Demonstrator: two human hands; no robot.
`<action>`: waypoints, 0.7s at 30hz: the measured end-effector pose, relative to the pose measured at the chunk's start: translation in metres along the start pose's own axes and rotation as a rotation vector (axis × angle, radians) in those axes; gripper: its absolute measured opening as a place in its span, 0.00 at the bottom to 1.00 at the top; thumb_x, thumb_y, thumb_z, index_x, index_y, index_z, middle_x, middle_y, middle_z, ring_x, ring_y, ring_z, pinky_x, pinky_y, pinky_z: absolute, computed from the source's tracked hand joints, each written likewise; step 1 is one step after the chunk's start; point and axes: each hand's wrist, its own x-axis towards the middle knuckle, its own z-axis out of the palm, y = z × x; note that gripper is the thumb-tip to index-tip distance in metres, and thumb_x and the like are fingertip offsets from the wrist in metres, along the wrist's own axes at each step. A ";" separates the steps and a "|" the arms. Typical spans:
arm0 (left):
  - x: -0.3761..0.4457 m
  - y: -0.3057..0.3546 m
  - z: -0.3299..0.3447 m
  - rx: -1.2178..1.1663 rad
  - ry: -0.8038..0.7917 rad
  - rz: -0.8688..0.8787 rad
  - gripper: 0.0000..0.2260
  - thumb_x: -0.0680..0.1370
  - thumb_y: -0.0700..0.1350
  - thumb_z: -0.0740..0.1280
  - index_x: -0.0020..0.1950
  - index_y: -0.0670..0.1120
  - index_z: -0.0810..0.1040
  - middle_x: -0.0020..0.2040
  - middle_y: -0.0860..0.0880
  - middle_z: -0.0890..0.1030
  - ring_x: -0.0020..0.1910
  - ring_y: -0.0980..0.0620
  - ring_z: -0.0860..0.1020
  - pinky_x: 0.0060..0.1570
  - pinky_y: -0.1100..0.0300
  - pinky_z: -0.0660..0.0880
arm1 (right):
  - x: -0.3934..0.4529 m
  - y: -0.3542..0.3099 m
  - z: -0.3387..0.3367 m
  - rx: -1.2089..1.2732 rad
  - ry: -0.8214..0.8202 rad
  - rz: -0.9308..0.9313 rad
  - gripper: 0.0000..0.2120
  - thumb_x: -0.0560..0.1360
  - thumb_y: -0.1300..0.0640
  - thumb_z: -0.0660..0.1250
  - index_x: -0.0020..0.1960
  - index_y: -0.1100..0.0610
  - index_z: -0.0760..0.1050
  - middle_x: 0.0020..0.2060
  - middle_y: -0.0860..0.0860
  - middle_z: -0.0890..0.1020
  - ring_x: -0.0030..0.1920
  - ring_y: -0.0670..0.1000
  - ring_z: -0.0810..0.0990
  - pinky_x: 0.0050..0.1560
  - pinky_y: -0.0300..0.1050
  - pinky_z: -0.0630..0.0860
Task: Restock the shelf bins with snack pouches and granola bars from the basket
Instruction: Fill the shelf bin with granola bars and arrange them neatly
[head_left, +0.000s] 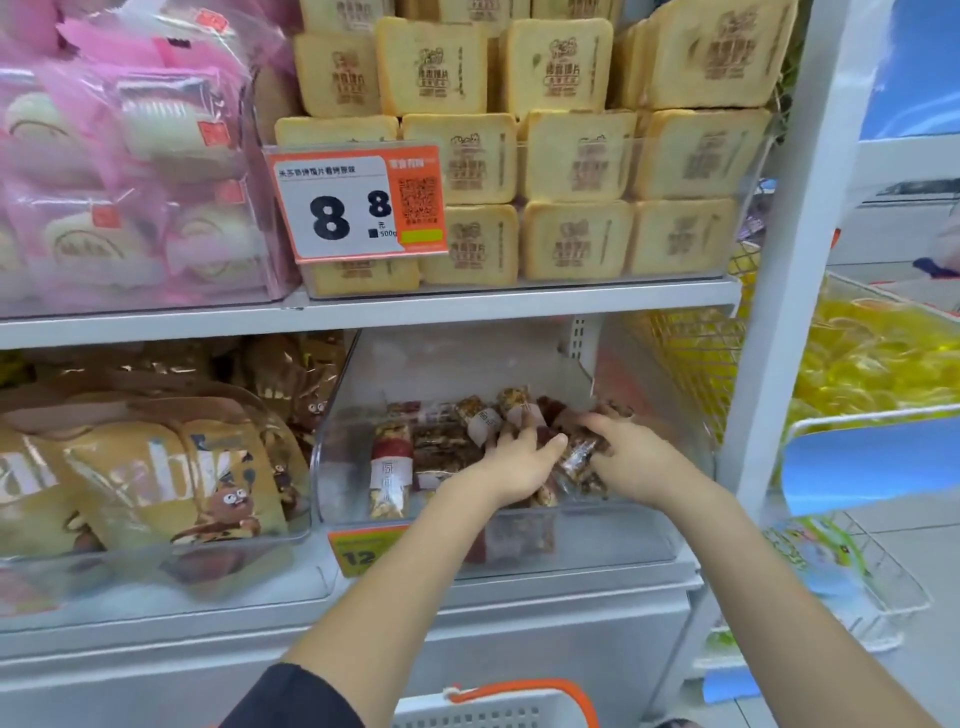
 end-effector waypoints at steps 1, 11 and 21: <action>-0.004 -0.001 -0.003 -0.026 0.003 0.027 0.33 0.79 0.65 0.48 0.78 0.49 0.46 0.78 0.42 0.48 0.76 0.43 0.46 0.74 0.47 0.47 | -0.005 -0.002 -0.001 -0.018 0.096 0.006 0.28 0.75 0.61 0.56 0.71 0.41 0.62 0.70 0.55 0.69 0.62 0.61 0.74 0.58 0.52 0.72; -0.148 -0.055 0.016 0.306 0.470 0.598 0.24 0.78 0.57 0.55 0.72 0.50 0.66 0.76 0.48 0.59 0.76 0.51 0.51 0.73 0.55 0.52 | -0.114 -0.038 0.031 0.270 0.290 -0.516 0.17 0.76 0.66 0.59 0.60 0.51 0.73 0.51 0.42 0.77 0.51 0.40 0.74 0.53 0.31 0.69; -0.211 -0.259 0.193 0.219 0.079 0.106 0.18 0.75 0.43 0.65 0.65 0.47 0.74 0.64 0.45 0.74 0.63 0.44 0.72 0.61 0.52 0.72 | -0.168 0.019 0.259 -0.070 -0.756 0.031 0.37 0.76 0.54 0.65 0.77 0.45 0.47 0.72 0.58 0.61 0.58 0.61 0.75 0.55 0.53 0.73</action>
